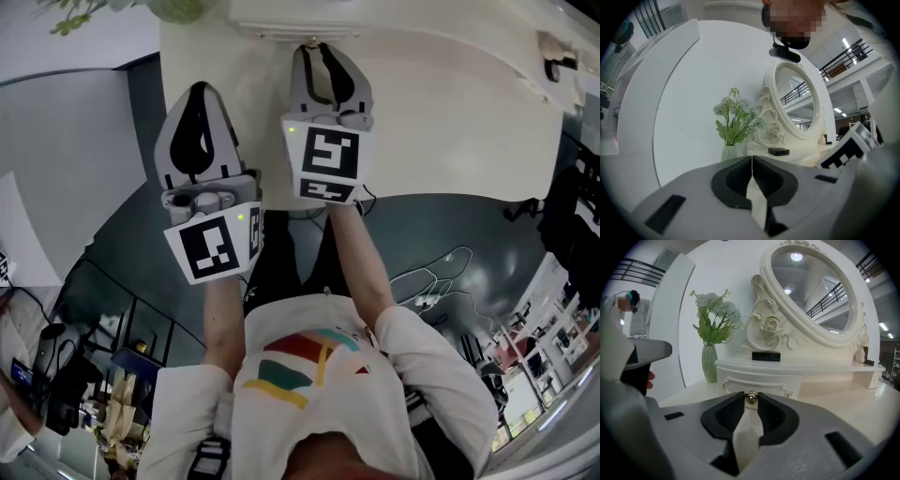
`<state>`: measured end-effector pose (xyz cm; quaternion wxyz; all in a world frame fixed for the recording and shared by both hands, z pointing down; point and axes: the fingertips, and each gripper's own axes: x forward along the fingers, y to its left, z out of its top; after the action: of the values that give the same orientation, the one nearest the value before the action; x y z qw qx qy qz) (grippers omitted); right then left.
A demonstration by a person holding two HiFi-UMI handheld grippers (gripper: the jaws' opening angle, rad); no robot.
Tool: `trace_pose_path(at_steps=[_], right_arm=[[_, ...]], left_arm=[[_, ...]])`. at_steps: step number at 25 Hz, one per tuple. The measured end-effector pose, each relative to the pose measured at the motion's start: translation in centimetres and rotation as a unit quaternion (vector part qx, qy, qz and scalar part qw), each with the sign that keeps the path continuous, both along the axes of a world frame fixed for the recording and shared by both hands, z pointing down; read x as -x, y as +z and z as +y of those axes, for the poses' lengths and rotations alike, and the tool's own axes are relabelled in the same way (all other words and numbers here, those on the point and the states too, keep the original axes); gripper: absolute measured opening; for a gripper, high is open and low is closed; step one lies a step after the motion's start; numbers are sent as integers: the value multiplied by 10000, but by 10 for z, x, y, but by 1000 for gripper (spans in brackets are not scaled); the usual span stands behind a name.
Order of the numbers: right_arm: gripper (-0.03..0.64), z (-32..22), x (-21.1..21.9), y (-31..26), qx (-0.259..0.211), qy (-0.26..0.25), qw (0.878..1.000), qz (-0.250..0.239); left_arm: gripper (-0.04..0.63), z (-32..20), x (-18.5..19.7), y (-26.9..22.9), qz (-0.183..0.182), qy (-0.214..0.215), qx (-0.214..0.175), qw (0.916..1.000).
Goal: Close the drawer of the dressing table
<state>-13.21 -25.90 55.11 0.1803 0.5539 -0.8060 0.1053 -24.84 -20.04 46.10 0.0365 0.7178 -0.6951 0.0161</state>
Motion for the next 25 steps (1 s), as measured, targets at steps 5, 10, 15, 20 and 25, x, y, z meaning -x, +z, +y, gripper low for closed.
trace_pose_path(at_steps=[5,10,15,20,25], right_arm=[[78,-6,3,4,19,-5,10000,18],[78,-11,4,5,44,-35,10000,48],[78,-16,2,4,44,-33,10000,43],[78,-21,3,7,63,-30,10000,58],[78,-20,6,7,70,-46,9999,120]], left_arm=[[8,1,5,3,-8,-37,11,10000],[8,2,6,1,-65,-18,-1,10000],[8,3,7,0,-87,-48,-2,10000],[8,3,8,1,-88,-74,-13,9999],[8,4,12,-4,-82,-73,-92,9999]])
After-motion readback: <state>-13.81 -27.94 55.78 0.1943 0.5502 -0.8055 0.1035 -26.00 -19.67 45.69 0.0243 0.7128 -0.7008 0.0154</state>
